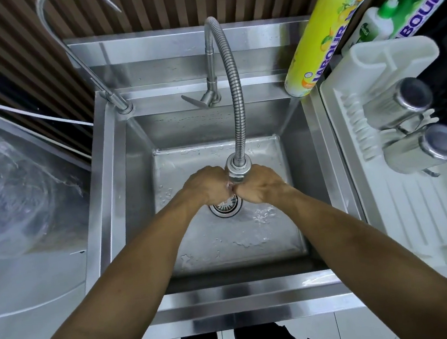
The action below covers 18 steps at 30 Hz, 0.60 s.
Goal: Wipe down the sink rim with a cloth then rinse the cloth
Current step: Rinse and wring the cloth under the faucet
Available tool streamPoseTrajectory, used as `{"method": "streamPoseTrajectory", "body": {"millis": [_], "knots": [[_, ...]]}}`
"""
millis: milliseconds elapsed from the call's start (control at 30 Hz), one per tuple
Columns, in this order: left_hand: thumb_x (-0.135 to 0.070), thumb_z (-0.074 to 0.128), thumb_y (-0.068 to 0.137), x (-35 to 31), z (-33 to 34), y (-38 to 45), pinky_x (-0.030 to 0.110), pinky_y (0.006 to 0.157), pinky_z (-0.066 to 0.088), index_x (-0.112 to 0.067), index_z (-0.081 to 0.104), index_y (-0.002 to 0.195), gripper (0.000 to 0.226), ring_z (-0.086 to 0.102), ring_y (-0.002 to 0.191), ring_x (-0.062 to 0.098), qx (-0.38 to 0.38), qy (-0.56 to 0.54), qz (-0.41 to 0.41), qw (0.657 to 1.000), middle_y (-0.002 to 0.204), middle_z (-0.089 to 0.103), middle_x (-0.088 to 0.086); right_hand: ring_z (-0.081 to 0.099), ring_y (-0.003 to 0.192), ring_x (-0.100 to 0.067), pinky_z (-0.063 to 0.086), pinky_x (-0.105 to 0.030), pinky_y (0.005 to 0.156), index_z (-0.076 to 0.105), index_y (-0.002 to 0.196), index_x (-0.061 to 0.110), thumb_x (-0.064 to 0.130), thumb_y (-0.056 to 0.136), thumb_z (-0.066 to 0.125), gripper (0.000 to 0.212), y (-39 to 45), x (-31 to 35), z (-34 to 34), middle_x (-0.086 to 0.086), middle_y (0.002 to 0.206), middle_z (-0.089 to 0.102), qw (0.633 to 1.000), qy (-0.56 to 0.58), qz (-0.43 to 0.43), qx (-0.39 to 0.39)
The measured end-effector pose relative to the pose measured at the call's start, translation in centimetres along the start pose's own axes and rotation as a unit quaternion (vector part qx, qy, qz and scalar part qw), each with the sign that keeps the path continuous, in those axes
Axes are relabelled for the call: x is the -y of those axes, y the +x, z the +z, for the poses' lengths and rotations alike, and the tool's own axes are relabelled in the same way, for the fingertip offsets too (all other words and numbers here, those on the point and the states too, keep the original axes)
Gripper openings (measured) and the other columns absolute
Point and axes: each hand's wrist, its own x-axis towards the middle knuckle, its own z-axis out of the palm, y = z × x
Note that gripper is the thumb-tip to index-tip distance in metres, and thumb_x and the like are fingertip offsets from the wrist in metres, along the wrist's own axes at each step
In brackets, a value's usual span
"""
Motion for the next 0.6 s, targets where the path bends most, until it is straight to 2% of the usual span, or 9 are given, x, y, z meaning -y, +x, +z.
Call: {"method": "streamPoseTrajectory", "body": {"millis": [100, 200, 267, 300, 400, 433, 500, 533, 600], "knots": [[-0.034, 0.057, 0.088, 0.1, 0.2, 0.1, 0.032, 0.066, 0.049, -0.014, 0.065, 0.098, 0.023, 0.062, 0.079, 0.026, -0.042, 0.001, -0.023, 0.999, 0.091, 0.067, 0.004, 0.064, 0.091, -0.027, 0.055, -0.040, 0.083, 0.063, 0.107, 0.019, 0.031, 0.094, 0.049, 0.022, 0.4, 0.0, 0.1, -0.007, 0.105, 0.070, 0.999, 0.033, 0.006, 0.005], [-0.044, 0.065, 0.087, 0.8, 0.3, 0.3, 0.033, 0.076, 0.053, -0.020, 0.067, 0.104, 0.029, 0.063, 0.088, 0.024, -0.017, -0.043, -0.012, 0.999, 0.102, 0.069, 0.002, 0.064, 0.102, -0.029, 0.053, -0.041, 0.091, 0.063, 0.119, 0.017, 0.027, 0.095, 0.055, 0.028, 0.5, -0.6, 0.2, -0.009, 0.117, 0.069, 0.999, -0.032, -0.014, 0.003], [-0.040, 0.074, 0.085, 1.4, 0.0, 0.5, 0.031, 0.076, 0.056, -0.022, 0.067, 0.108, 0.030, 0.066, 0.089, 0.019, 0.064, -0.153, -0.013, 0.986, 0.105, 0.071, 0.000, 0.057, 0.118, -0.030, 0.044, -0.044, 0.105, 0.056, 0.136, 0.021, 0.029, 0.093, 0.061, 0.044, 0.6, -1.4, 0.8, -0.008, 0.129, 0.063, 0.995, -0.075, -0.055, -0.031], [-0.035, 0.075, 0.086, 1.6, -0.3, 0.5, 0.032, 0.074, 0.059, -0.020, 0.067, 0.109, 0.029, 0.067, 0.086, 0.017, 0.121, -0.216, -0.021, 0.969, 0.103, 0.071, 0.002, 0.052, 0.122, -0.030, 0.038, -0.045, 0.110, 0.052, 0.141, 0.022, 0.029, 0.091, 0.063, 0.051, 0.7, -1.8, 1.2, -0.007, 0.132, 0.060, 0.989, -0.105, -0.085, -0.063], [-0.021, 0.074, 0.090, 1.1, -1.2, -0.1, 0.041, 0.083, 0.062, -0.004, 0.066, 0.118, 0.034, 0.072, 0.090, 0.022, 0.258, -0.346, -0.033, 0.901, 0.105, 0.071, 0.011, 0.052, 0.122, -0.031, 0.036, -0.047, 0.114, 0.057, 0.137, 0.017, 0.021, 0.084, 0.073, 0.055, 0.9, -2.8, 2.3, -0.010, 0.130, 0.061, 0.955, -0.166, -0.183, -0.163], [-0.018, 0.074, 0.090, 0.9, -1.3, -0.1, 0.040, 0.082, 0.061, -0.004, 0.065, 0.118, 0.032, 0.074, 0.090, 0.022, 0.278, -0.365, -0.026, 0.888, 0.105, 0.072, 0.010, 0.053, 0.119, -0.032, 0.039, -0.046, 0.112, 0.060, 0.133, 0.014, 0.019, 0.082, 0.076, 0.054, 0.9, -2.9, 2.5, -0.012, 0.128, 0.062, 0.948, -0.165, -0.202, -0.183], [-0.020, 0.073, 0.091, 0.2, -1.4, -0.1, 0.030, 0.064, 0.056, -0.011, 0.066, 0.097, 0.013, 0.065, 0.065, 0.014, 0.279, -0.356, -0.023, 0.892, 0.078, 0.067, 0.002, 0.052, 0.112, -0.032, 0.043, -0.042, 0.102, 0.060, 0.131, 0.009, 0.021, 0.084, 0.071, 0.049, 0.8, -2.9, 2.3, -0.013, 0.123, 0.061, 0.938, -0.185, -0.201, -0.214], [-0.021, 0.073, 0.089, -0.1, -1.5, -0.2, 0.025, 0.053, 0.048, -0.016, 0.061, 0.085, 0.014, 0.050, 0.052, 0.010, 0.262, -0.330, -0.024, 0.906, 0.063, 0.057, -0.002, 0.052, 0.108, -0.031, 0.044, -0.042, 0.098, 0.060, 0.129, 0.007, 0.024, 0.086, 0.067, 0.047, 0.8, -3.0, 2.1, -0.013, 0.119, 0.061, 0.936, -0.206, -0.191, -0.213], [-0.017, 0.069, 0.083, -0.7, -1.2, -0.1, 0.021, 0.042, 0.027, -0.018, 0.047, 0.075, 0.023, 0.029, 0.043, 0.010, 0.204, -0.259, -0.007, 0.944, 0.057, 0.038, -0.002, 0.058, 0.103, -0.031, 0.048, -0.041, 0.090, 0.061, 0.124, 0.008, 0.025, 0.089, 0.062, 0.039, 0.6, -2.7, 1.4, -0.012, 0.112, 0.065, 0.940, -0.246, -0.162, -0.172]]}}
